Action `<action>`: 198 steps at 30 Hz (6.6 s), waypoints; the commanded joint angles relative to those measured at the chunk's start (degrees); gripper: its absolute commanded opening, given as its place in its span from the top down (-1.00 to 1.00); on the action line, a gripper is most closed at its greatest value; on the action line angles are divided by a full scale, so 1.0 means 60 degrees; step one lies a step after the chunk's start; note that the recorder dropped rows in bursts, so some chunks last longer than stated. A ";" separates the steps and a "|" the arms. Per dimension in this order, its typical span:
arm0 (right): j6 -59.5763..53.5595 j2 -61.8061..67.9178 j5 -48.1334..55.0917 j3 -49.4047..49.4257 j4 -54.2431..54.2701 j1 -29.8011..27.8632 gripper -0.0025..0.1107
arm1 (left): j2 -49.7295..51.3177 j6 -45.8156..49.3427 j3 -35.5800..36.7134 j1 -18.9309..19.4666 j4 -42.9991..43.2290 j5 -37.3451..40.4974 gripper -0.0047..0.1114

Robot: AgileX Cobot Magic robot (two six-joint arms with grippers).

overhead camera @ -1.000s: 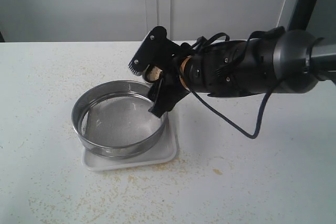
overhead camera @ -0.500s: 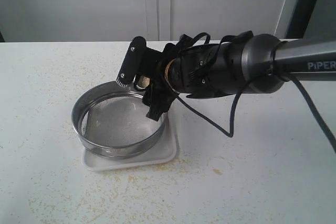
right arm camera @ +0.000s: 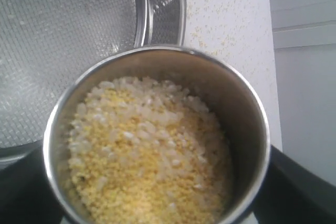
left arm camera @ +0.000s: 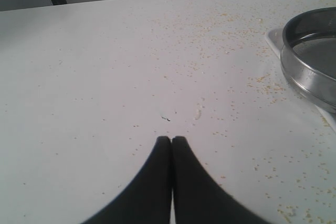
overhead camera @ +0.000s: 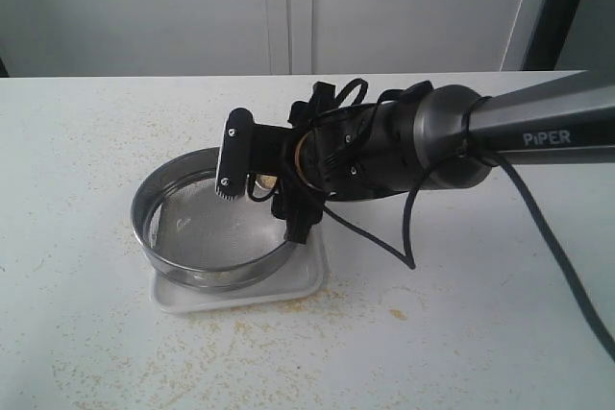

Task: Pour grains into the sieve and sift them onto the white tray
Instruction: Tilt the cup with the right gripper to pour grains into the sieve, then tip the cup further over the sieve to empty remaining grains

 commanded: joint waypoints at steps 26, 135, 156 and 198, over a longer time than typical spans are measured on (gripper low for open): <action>-0.1843 -0.0020 0.0899 -0.0769 -0.0034 0.0295 0.96 | -0.0043 -0.0014 0.0049 -0.0028 -0.0064 -0.0023 0.92; -0.3940 0.0699 0.1831 -0.1070 -0.1590 0.0596 0.96 | -0.0043 -0.0014 0.0049 -0.0028 -0.0064 -0.0023 0.92; -0.3940 0.0699 0.1943 -0.1070 -0.1914 0.0675 0.96 | -0.0043 -0.0014 0.0049 -0.0028 -0.0064 -0.0023 0.92; -0.5030 0.0699 0.2057 -0.1070 -0.1979 0.0675 0.96 | -0.0043 -0.0014 0.0049 -0.0028 -0.0064 -0.0023 0.92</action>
